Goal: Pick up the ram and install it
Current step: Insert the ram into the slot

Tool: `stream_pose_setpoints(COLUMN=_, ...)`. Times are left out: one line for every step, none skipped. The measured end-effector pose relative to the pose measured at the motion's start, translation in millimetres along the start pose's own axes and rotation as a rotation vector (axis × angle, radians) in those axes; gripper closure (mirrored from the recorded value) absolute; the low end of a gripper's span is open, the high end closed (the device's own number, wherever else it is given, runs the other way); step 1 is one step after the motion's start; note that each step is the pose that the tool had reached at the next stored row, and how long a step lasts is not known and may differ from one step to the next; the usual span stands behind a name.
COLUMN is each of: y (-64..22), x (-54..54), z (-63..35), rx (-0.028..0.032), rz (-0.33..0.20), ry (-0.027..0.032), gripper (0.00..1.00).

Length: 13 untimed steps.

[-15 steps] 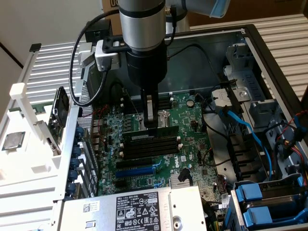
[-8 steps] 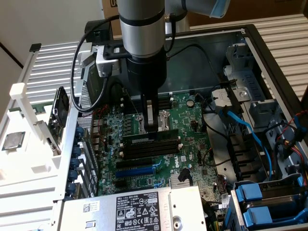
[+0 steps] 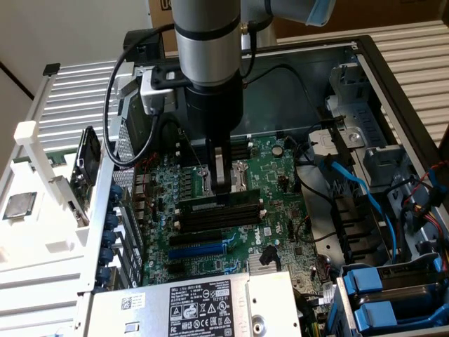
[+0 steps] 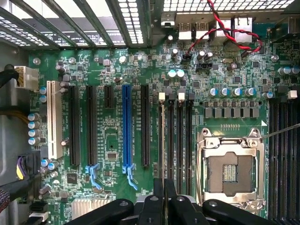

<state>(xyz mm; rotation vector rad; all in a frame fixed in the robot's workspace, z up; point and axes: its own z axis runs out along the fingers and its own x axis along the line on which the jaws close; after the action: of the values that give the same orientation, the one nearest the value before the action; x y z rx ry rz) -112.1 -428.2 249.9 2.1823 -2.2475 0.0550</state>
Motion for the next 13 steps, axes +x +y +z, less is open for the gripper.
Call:
stream_pose_setpoints(y=-0.1, x=0.7, z=0.2, rx=-0.0001, rz=0.0, ry=0.0002, gripper=0.87)
stream_pose_setpoints(y=0.0, x=1.9, z=1.4, rx=0.0, rz=0.0, ry=-0.0003, gripper=0.87)
stream_pose_setpoints(y=0.0, x=2.0, z=1.9, rx=-0.0002, rz=0.0, ry=-0.0004, gripper=0.87)
stream_pose_setpoints(y=-0.1, x=2.0, z=2.3, rx=-0.0019, rz=0.0, ry=-0.0003, gripper=0.87)
stream_pose_setpoints(y=-0.2, x=2.0, z=2.6, rx=-0.0079, rz=0.0, ry=-0.0001, gripper=0.87)
stream_pose_setpoints(y=-0.1, x=2.0, z=2.9, rx=-0.0156, rz=-0.001, ry=0.0002, gripper=0.87)
stream_pose_setpoints(y=-0.2, x=2.0, z=3.1, rx=-0.0232, rz=-0.001, ry=0.0005, gripper=0.87)
stream_pose_setpoints(y=-0.3, x=2.0, z=3.4, rx=-0.0285, rz=-0.001, ry=0.0005, gripper=0.87)
stream_pose_setpoints(y=-0.5, x=2.0, z=3.7, rx=-0.0318, rz=-0.001, ry=0.0006, gripper=0.87)
stream_pose_setpoints(y=-0.9, x=2.0, z=3.7, rx=-0.0329, rz=-0.001, ry=0.0008, gripper=0.87)
stream_pose_setpoints(y=-1.3, x=2.0, z=3.8, rx=-0.0328, rz=-0.001, ry=0.0007, gripper=0.87)
stream_pose_setpoints(y=-1.9, x=1.9, z=4.0, rx=-0.0328, rz=-0.001, ry=0.0005, gripper=0.87)
stream_pose_setpoints(y=-2.3, x=1.7, z=4.1, rx=-0.0328, rz=-0.001, ry=0.0005, gripper=0.87)
